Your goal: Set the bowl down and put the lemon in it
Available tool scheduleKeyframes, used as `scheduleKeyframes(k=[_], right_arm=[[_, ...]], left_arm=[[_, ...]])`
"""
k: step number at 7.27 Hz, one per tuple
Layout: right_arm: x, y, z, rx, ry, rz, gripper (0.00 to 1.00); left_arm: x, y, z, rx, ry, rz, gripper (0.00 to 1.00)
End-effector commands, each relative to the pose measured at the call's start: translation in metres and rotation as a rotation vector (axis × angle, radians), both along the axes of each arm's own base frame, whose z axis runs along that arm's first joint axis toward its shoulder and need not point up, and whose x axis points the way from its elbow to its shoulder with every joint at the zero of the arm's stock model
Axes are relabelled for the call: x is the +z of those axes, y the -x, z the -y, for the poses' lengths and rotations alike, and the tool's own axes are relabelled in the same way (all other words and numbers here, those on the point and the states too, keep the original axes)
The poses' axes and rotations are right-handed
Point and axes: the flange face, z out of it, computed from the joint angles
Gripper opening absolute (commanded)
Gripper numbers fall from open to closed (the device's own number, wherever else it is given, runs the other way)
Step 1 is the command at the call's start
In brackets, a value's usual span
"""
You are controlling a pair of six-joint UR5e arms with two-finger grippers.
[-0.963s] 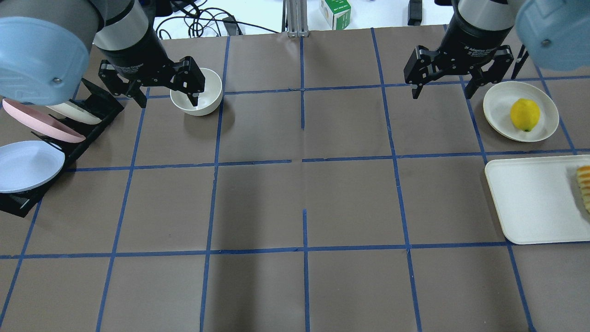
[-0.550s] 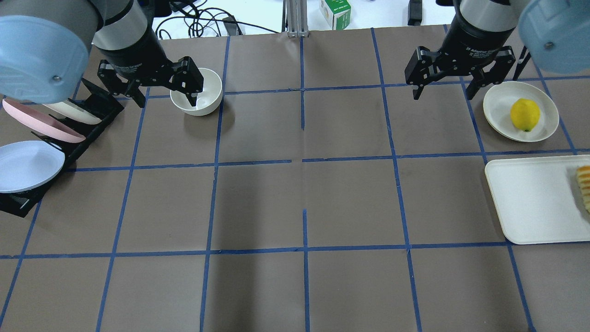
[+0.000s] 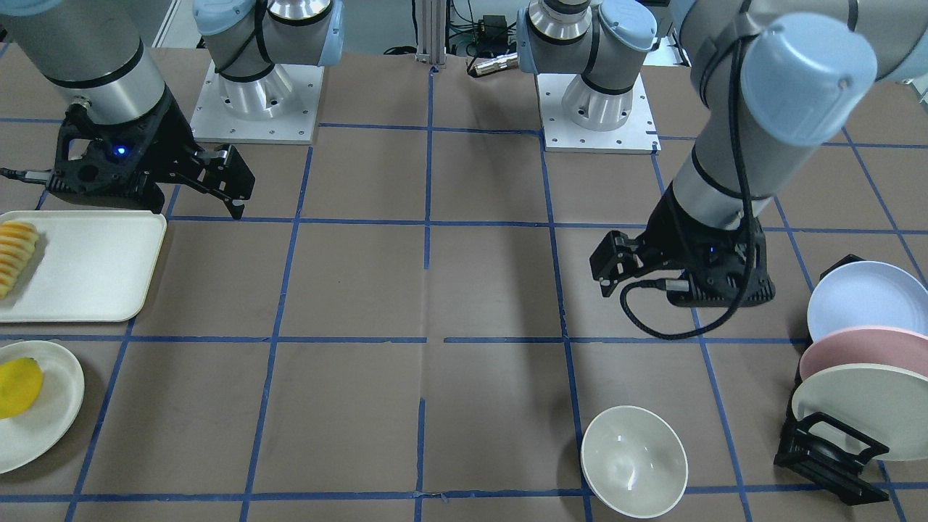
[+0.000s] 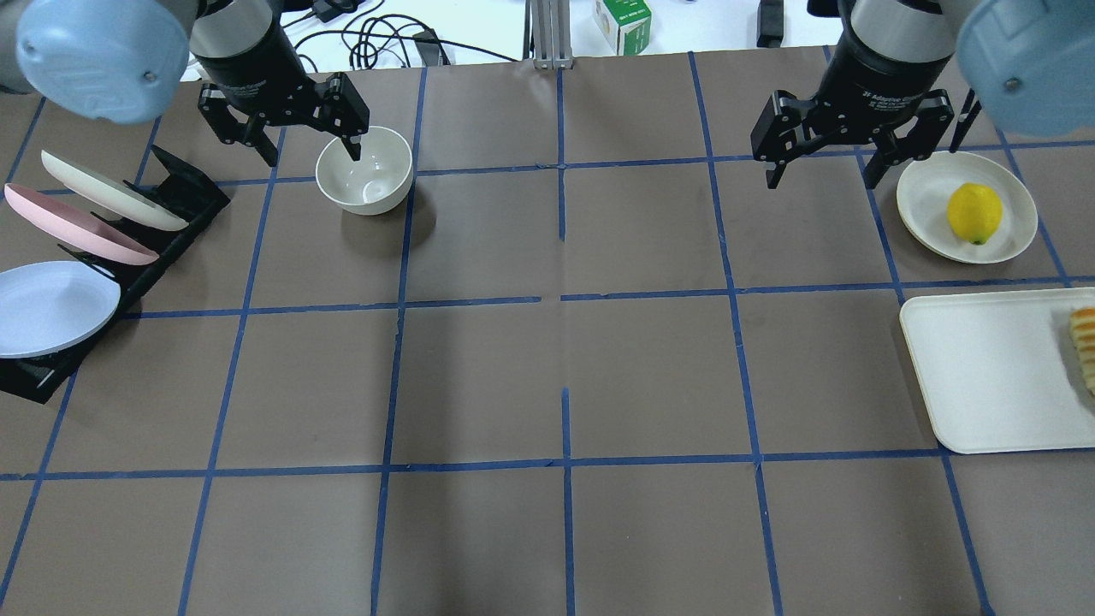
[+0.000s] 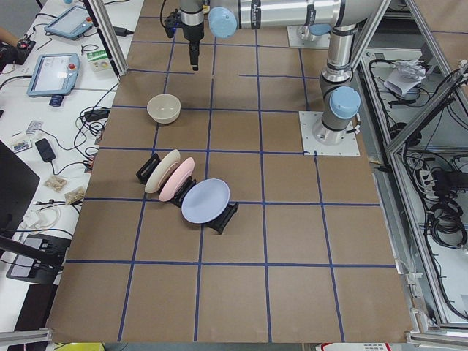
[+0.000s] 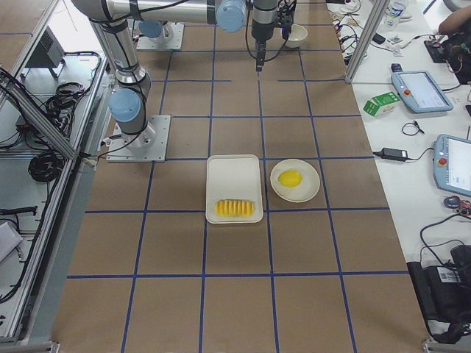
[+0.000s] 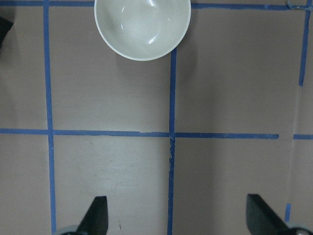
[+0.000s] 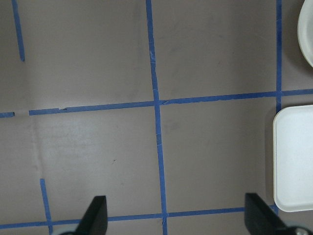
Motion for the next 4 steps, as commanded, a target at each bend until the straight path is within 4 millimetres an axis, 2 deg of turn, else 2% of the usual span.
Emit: scheduleKeyframes(k=[1,2,3,4], right_arm=[[-0.001,0.0,0.001,0.0,-0.002,0.001,1.0],[0.0,0.0,0.001,0.0,0.003,0.002,1.0],[-0.001,0.002,0.003,-0.006,0.008,-0.003,1.0],[-0.011,0.025,0.013,-0.053,-0.011,-0.004,1.0]], left_arm=[[-0.068,-0.025,0.068,-0.043,0.036,0.002,1.0],[-0.098,-0.044,0.087,-0.033,0.049,-0.004,1.0],[-0.118,-0.048,0.101,-0.033,0.073,-0.062,1.0],[-0.138,-0.067,0.108,-0.019,0.057,-0.083,1.0]])
